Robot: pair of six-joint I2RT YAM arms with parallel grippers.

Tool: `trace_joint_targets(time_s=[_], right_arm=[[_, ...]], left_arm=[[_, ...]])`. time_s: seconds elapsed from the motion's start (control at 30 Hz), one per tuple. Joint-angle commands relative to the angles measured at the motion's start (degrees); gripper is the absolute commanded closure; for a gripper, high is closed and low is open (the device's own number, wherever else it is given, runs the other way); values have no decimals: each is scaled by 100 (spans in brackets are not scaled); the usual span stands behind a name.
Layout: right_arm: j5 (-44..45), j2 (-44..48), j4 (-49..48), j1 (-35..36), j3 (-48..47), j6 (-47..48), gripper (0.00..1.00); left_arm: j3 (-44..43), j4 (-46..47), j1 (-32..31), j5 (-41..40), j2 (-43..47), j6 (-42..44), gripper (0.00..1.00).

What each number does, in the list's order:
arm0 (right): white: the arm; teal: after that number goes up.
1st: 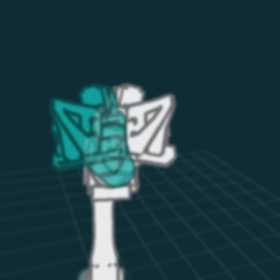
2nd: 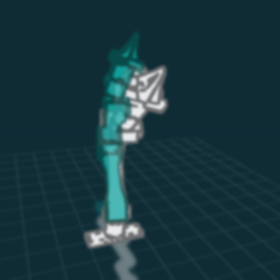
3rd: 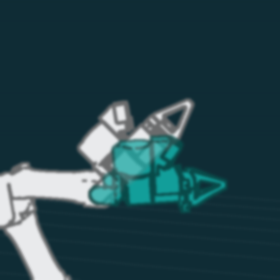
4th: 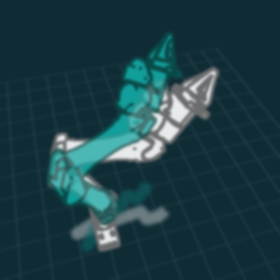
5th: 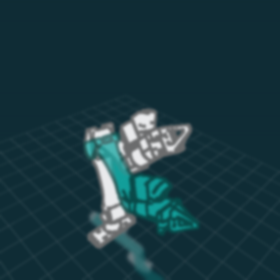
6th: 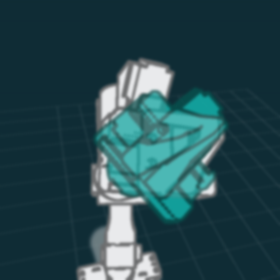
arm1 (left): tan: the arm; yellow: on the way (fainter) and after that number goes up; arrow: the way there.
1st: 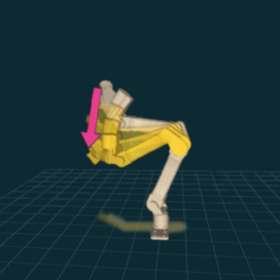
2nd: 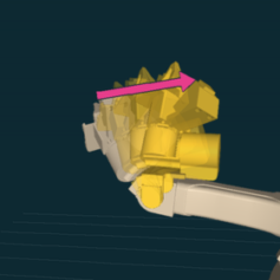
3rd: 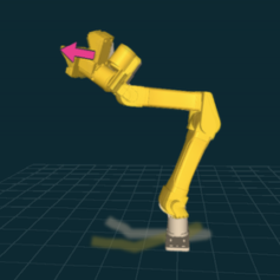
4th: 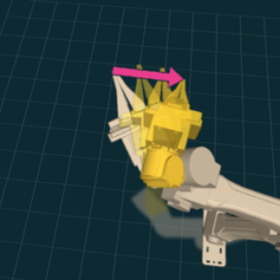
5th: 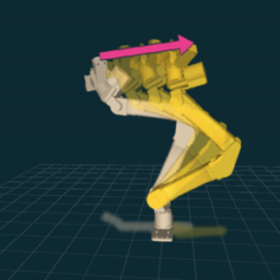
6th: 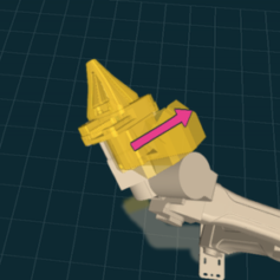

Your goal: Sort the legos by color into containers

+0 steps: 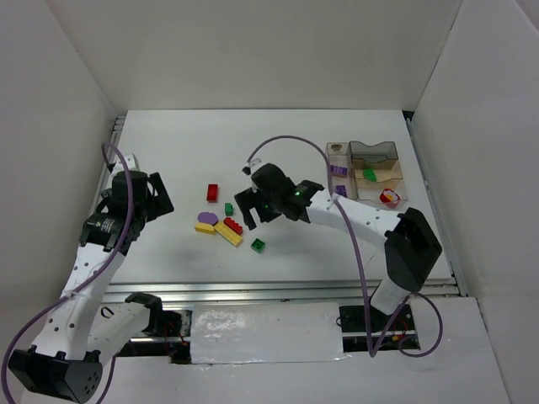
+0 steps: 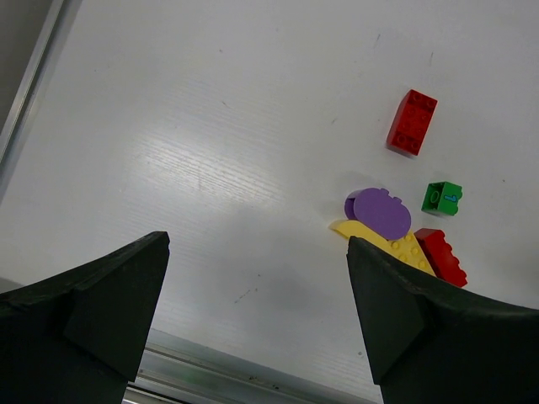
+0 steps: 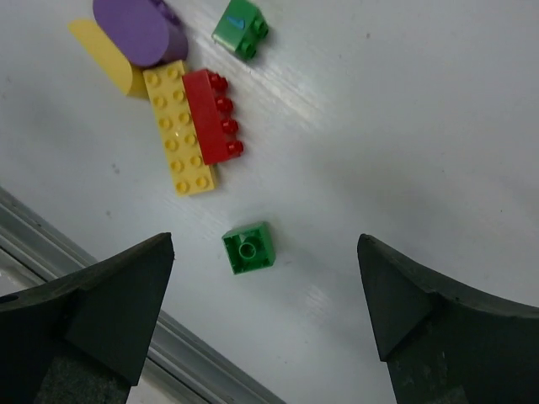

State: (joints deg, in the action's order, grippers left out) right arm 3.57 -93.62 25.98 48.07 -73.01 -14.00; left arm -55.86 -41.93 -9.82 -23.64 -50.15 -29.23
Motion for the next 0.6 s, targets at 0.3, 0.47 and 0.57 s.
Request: trace_joint_targets(time_s=[0.3, 0.47, 0.57], right_arm=[[39, -815, -5, 580, 235, 802, 11], [-15, -964, -23, 738, 349, 811, 15], [56, -1087, -66, 791, 384, 793, 23]], left_arm=[[-66, 159, 33, 167, 67, 5, 1], [-66, 150, 33, 131, 67, -3, 0], [-66, 150, 33, 166, 32, 14, 0]])
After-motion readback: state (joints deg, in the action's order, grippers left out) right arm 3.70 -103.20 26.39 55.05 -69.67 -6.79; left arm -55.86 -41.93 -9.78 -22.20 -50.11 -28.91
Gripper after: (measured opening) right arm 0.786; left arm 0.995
